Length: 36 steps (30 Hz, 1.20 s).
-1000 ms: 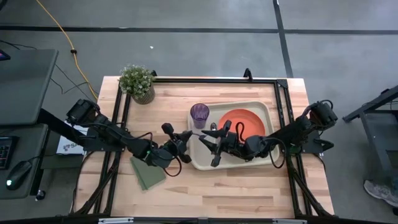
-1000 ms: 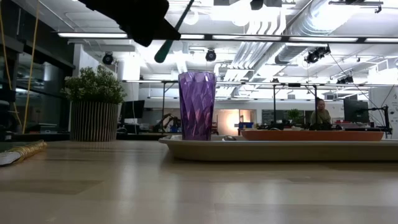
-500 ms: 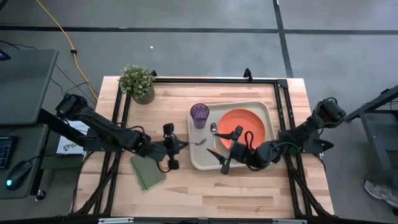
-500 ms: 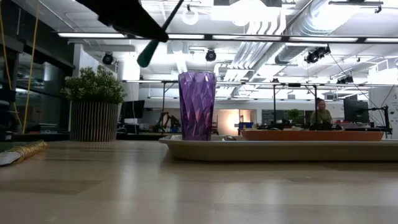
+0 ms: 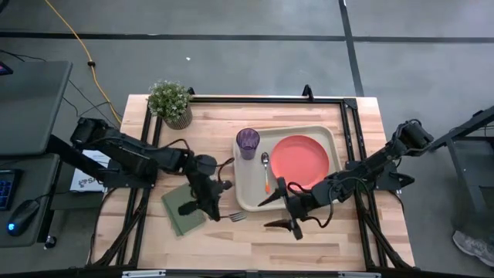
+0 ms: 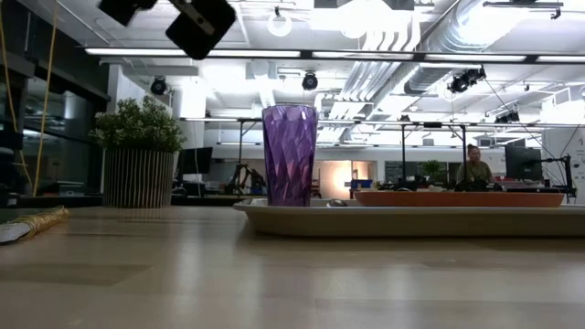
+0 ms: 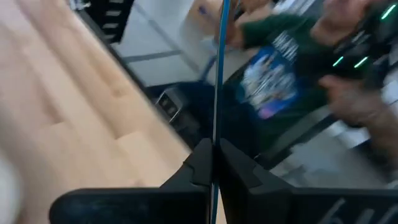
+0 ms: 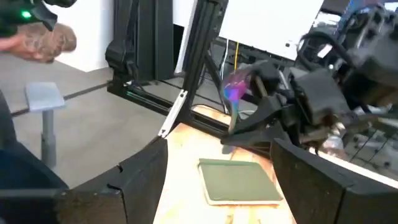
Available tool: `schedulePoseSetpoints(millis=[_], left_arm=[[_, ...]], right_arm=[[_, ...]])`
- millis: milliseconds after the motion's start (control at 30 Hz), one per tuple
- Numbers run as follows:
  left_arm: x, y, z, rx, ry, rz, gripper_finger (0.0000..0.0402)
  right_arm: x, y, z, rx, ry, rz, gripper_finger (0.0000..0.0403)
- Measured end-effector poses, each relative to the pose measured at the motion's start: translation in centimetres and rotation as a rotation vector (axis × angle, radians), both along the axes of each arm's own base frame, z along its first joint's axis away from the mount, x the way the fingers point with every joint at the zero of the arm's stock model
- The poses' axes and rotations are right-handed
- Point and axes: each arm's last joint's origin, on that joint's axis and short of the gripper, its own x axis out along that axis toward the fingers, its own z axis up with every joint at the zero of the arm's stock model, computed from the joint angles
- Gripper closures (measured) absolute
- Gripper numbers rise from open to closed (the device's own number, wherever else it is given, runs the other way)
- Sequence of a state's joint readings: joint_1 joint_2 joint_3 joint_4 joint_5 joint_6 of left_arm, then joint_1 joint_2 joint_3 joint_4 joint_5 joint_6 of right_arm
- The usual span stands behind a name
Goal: Pick and place plate/cup/fork/spoon on tray
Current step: Put the blue fork on the gray serving tray to the left of the orange spoon
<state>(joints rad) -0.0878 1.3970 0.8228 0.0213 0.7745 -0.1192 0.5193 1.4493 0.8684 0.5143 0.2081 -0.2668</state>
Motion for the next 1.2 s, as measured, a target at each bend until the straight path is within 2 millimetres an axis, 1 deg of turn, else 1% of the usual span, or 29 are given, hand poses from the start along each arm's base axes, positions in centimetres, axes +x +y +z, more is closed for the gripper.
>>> schedulePoseSetpoints(millis=[133,200,333,400,533,667,733,800,867,1000,1100,1200], left_arm=[[1.3,0.7,-0.4,-0.158,0.044,-0.037,0.0401],[1.9,0.8,-1.2,-0.206,0.093,-0.043,0.0401],[3.4,0.6,-3.0,-0.257,0.201,-0.056,0.0401],[4.5,0.3,-3.4,-0.281,0.236,-0.076,0.0401],[6.0,0.2,-3.6,-0.344,0.316,-0.116,0.0401],[6.2,0.7,-3.1,-0.366,0.335,-0.098,0.0401],[5.7,1.0,-2.5,-0.372,0.346,-0.088,0.0401],[5.4,1.2,-1.5,-0.359,0.312,-0.078,0.0401],[5.1,1.3,-1.1,-0.347,0.305,-0.061,0.0401],[4.9,1.9,-0.9,-0.33,0.31,-0.004,0.0401],[4.8,2.2,-1.2,-0.321,0.334,0.035,0.0401],[4.9,2.5,-1.5,-0.317,0.346,0.058,0.0401]], right_arm=[[0.4,-0.7,0.0,-0.027,-0.018,-0.068,0.0128],[0.6,-1.1,0.0,-0.03,-0.021,-0.092,0.0128],[1.0,-1.5,-0.2,-0.079,-0.025,-0.106,0.0128],[1.2,-1.6,-0.6,-0.125,-0.02,-0.118,0.0128],[1.4,-1.3,-1.4,-0.207,-0.001,-0.119,0.0128],[1.2,-0.9,-1.7,-0.235,0.012,-0.174,0.0128],[1.0,-0.5,-1.8,-0.279,0.013,-0.209,0.0128],[0.7,-0.1,-1.8,-0.319,0.005,-0.232,0.0128],[0.3,0.5,-1.7,-0.348,-0.01,-0.243,0.0128],[-0.1,1.2,-1.4,-0.406,-0.039,-0.264,0.0128],[-0.3,1.3,-1.4,-0.467,-0.044,-0.29,0.0128],[-0.3,1.3,-1.6,-0.512,-0.036,-0.274,0.0128]])
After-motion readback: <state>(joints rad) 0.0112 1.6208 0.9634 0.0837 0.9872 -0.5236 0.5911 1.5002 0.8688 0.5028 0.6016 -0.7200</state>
